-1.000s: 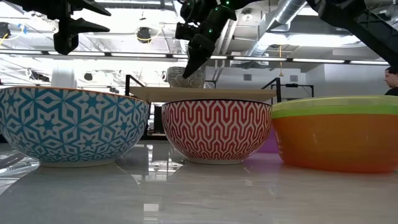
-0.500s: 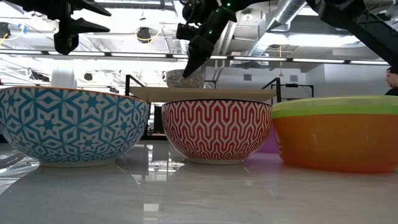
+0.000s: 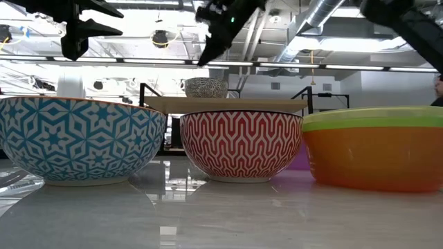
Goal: Place and stack bowls onto a shelf
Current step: Stack the yellow patterned bowl on top of the red patterned bowl
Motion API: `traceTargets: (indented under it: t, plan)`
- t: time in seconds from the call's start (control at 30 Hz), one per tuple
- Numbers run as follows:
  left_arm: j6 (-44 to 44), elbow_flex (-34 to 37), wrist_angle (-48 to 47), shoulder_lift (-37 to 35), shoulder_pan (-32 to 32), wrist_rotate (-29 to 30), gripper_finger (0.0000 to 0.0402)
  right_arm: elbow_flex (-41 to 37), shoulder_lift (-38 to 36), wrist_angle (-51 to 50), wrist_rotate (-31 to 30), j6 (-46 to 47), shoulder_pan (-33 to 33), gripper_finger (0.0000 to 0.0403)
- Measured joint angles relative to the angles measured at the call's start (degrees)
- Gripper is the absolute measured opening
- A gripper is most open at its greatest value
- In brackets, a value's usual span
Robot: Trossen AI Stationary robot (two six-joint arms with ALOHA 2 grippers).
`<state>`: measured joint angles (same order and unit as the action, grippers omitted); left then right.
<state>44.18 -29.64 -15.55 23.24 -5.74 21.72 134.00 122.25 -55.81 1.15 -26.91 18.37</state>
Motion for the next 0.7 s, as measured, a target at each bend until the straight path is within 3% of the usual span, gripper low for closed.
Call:
traceTargets:
  t: [0.23, 0.47, 0.7]
  plan:
    - [0.0, 0.0, -0.3, 0.0, 0.0, 1.1, 0.0136, 0.3, -4.7, 4.0, 0.6, 13.1, -9.3, 0.0226]
    - [-0.1, 0.0, -0.4, 0.0, 0.0, 2.2, 0.0136, 0.2, 3.2, 8.6, -3.7, 21.1, -17.1, 0.0226]
    - [0.0, 0.0, -1.6, 0.0, 0.0, 2.4, 0.0136, 0.0, 12.3, 8.0, -4.4, 22.6, -19.1, 0.0226]
